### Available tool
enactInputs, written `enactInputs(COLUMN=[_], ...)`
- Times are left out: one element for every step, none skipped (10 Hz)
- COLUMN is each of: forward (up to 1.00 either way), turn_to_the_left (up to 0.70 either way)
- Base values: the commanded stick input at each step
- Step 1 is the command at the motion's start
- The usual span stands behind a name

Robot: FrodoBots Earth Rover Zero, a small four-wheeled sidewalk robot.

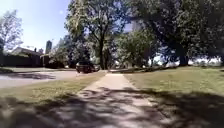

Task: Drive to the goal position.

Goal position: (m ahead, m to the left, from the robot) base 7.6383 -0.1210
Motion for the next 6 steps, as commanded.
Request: enactInputs(forward=[0.85, 0.85, 0.85, 0.85, 0.85, 0.85], turn_to_the_left=[0.00, 0.00, 0.00, 0.00, 0.00, 0.00])
